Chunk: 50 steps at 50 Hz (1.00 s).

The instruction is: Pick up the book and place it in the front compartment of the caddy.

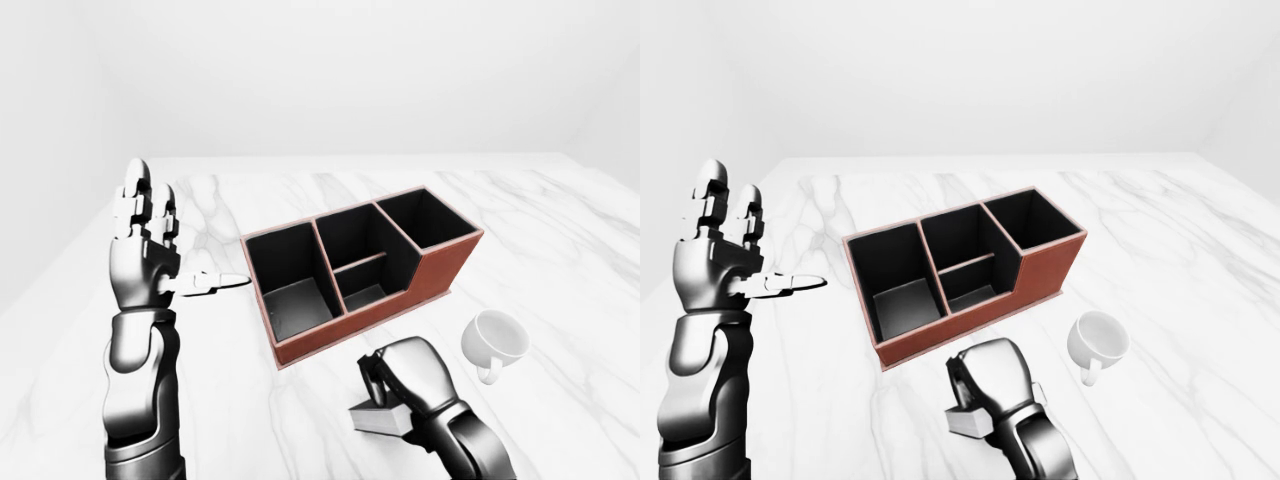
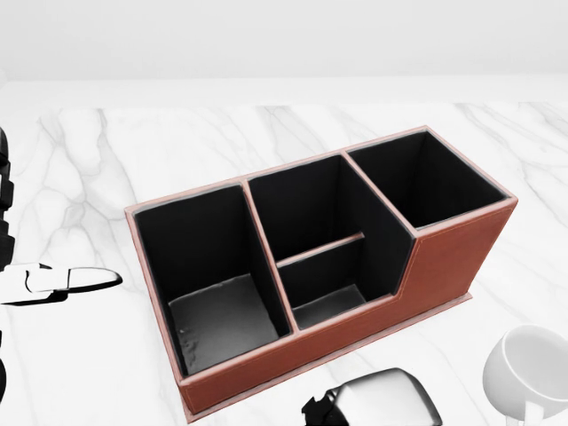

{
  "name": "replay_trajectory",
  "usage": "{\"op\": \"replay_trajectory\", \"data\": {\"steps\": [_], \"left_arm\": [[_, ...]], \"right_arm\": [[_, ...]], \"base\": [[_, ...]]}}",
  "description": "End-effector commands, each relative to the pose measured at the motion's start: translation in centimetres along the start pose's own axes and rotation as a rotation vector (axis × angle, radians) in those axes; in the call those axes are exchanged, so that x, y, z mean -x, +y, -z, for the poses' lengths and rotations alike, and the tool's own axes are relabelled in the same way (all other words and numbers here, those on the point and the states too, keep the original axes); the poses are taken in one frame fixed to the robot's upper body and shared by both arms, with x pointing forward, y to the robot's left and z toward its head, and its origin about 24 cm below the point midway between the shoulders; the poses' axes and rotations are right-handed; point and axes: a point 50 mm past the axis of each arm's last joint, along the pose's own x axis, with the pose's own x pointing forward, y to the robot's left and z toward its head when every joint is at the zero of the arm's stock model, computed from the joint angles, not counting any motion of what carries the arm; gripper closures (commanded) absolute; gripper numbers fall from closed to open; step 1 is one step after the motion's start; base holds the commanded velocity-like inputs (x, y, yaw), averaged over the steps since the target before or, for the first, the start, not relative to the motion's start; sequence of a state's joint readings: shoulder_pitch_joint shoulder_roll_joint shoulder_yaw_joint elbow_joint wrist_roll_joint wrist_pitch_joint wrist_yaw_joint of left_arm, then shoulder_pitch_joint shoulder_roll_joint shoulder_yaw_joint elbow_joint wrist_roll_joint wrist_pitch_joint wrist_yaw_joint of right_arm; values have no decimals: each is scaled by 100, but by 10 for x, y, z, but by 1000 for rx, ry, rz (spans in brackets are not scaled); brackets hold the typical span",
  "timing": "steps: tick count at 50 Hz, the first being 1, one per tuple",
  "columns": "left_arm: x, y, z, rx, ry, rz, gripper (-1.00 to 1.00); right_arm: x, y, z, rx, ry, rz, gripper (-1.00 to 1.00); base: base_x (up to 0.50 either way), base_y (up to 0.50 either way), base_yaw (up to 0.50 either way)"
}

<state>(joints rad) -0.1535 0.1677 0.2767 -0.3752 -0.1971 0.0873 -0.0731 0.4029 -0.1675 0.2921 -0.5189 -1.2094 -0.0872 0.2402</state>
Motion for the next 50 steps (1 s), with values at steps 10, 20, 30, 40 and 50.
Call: {"op": "replay_trajectory", "data": {"steps": [10, 20, 30, 40, 50], "left_arm": [[-1, 1, 1, 2, 5, -6, -100], [-1, 2, 1, 2, 5, -6, -100], [-1, 1, 3, 3, 10, -6, -100], [-1, 1, 2, 2, 7, -5, -100], [-1, 1, 1, 2, 2, -4, -100]], "right_arm": [[0, -63, -3, -22, -18, 142, 100], [-2, -71, -5, -25, -31, 159, 100], [-7, -98, -10, 2, -81, 208, 100], [-12, -117, -14, 40, -119, 246, 100], [-18, -131, -17, 55, -137, 281, 100]], "base": [[0, 0, 0], [0, 0, 0], [0, 0, 0], [0, 0, 0], [0, 0, 0]]}}
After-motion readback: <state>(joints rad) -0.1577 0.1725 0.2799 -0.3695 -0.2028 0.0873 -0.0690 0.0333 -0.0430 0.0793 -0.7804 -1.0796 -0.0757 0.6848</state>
